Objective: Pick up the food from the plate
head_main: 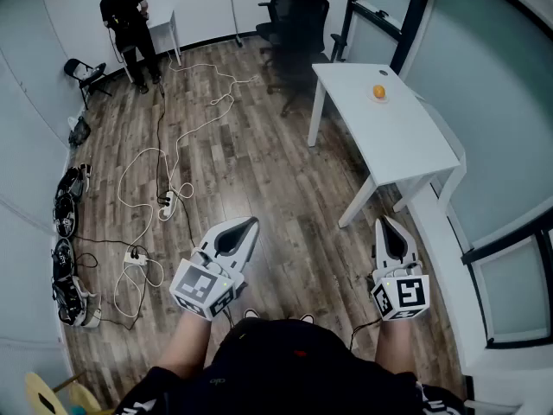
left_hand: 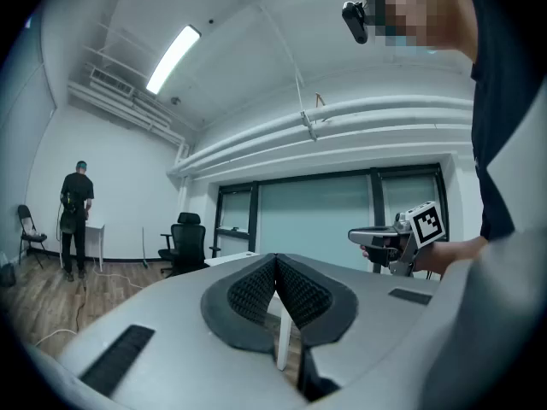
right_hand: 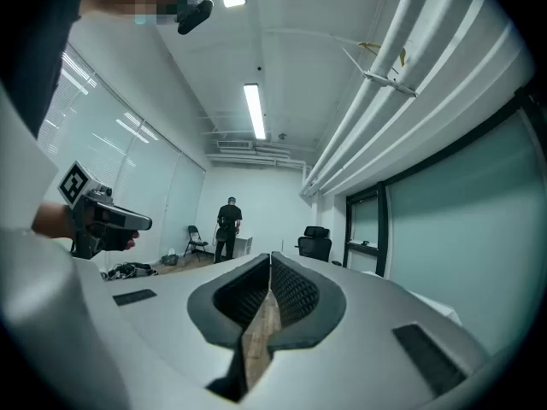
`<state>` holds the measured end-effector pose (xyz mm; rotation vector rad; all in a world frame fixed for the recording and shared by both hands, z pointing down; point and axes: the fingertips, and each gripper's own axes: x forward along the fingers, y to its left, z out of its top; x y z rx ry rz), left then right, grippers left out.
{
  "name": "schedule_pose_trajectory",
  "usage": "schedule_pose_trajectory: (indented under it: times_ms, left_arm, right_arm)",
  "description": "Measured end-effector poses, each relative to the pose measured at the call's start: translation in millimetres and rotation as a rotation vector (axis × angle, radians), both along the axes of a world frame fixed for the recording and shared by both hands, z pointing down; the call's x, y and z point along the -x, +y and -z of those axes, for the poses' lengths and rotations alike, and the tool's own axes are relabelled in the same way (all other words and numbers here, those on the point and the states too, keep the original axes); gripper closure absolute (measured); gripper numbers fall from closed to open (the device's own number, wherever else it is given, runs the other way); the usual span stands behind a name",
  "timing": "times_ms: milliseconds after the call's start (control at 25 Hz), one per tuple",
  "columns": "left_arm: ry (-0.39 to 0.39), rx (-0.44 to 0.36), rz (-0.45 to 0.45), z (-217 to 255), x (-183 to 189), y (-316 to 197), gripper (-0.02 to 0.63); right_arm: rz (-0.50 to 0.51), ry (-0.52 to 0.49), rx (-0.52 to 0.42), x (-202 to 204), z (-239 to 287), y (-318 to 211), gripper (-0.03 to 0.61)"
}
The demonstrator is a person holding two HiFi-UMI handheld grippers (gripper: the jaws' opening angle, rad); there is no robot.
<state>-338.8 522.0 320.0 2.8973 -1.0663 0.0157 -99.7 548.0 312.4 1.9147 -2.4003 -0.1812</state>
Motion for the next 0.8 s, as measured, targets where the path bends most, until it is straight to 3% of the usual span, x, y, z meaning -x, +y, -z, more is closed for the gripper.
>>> schedule_pose_trajectory:
  times_ms: [360,480,800]
  left_arm:
    - [0.003,0.007,-0.013,-5,1,-3,0.594]
    - [0.003,0.014,-0.018,-5,5,-3,0.594]
    - [0.015,0.016,-0.023,-9,42,-11,0.594]
  right_arm:
    - [0.008,0.018,0.034,8,-12,-3,0.551]
    - [0.01,-0.022,0.024,11,-11,-4,0.549]
    - [0.016,-0.032,0.043,48,-18,-15,0.549]
